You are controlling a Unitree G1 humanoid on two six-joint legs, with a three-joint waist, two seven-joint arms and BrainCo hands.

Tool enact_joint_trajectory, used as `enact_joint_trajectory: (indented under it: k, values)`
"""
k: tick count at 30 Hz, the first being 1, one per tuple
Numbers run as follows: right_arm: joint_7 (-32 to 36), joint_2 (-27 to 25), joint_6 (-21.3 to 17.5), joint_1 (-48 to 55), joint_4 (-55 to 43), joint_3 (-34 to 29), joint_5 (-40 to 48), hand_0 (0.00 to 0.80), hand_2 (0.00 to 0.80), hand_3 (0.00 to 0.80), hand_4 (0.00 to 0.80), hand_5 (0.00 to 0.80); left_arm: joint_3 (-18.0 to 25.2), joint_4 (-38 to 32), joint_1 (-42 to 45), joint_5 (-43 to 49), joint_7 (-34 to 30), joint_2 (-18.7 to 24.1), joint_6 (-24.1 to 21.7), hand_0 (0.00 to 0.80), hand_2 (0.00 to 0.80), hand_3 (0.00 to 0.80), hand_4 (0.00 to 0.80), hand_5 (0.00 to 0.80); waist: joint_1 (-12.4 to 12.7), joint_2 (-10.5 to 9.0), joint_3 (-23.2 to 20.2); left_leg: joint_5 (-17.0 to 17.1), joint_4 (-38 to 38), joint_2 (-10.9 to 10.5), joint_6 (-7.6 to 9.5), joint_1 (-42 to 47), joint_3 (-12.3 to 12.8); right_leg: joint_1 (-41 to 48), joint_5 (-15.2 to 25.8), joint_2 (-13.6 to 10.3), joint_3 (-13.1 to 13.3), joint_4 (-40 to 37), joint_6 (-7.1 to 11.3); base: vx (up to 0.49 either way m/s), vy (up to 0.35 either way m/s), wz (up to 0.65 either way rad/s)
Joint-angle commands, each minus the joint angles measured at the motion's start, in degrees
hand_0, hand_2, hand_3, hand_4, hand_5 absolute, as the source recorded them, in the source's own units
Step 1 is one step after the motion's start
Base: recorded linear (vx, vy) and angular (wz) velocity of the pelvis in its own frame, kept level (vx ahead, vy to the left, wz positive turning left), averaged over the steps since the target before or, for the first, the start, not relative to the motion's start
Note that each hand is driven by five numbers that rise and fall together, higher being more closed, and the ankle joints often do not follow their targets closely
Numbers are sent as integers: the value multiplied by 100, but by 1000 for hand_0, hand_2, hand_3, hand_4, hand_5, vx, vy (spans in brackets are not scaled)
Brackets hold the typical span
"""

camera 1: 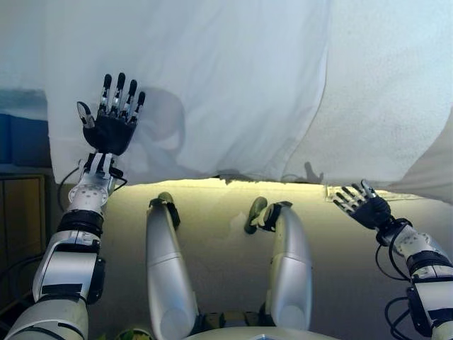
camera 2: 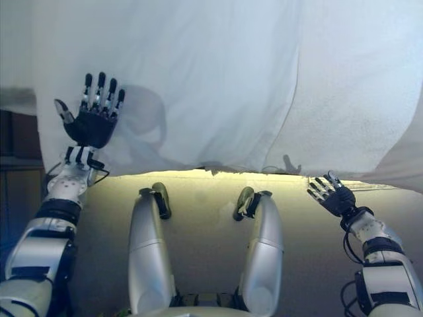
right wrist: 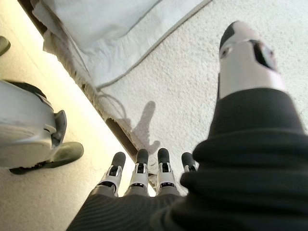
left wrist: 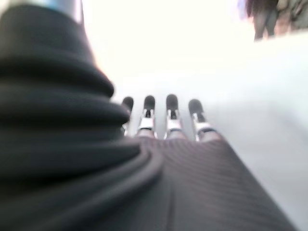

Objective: Make the bed neatly

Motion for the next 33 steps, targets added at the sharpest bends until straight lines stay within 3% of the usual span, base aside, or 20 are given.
enact_joint_trajectory:
  k: [1,8,13,22,33]
  values:
    - [49,-232,-212,-24,232,-183,274,0,0,0,0,0,149,506,-265,-519,527,260,-93,0,0,0,0,0,-2,-110,-30,-356,-161,-67,184,52,215,-47,299,-253,13,-78,407,0,0,0]
    - [-9,-479,-135,-381,272,-158,272,0,0,0,0,0,344,1275,-236,-712,1189,445,229,0,0,0,0,0,3,-54,-30,-361,11,-27,152,-130,219,-171,260,-331,11,22,396,-20,26,-2]
    - [-7,-548,-265,-429,235,-190,253,0,0,0,0,0,568,1436,-6,-971,1351,568,173,0,0,0,0,0,38,-11,-29,-304,-51,-15,118,-180,236,-213,272,-374,16,-17,406,-39,23,0]
    - [1,-793,-300,-426,281,-333,340,0,0,0,0,0,997,1609,256,-1148,1491,968,95,0,0,0,0,0,52,107,-30,-205,-245,-22,44,-95,312,-159,284,-378,60,-141,410,-54,8,3]
    - [350,-805,-294,-542,394,-260,452,0,0,0,0,0,1406,1980,662,-1099,1294,1053,387,0,0,0,0,0,13,367,-163,-60,-791,-49,-91,575,601,428,227,-318,85,-557,370,-51,-19,3]
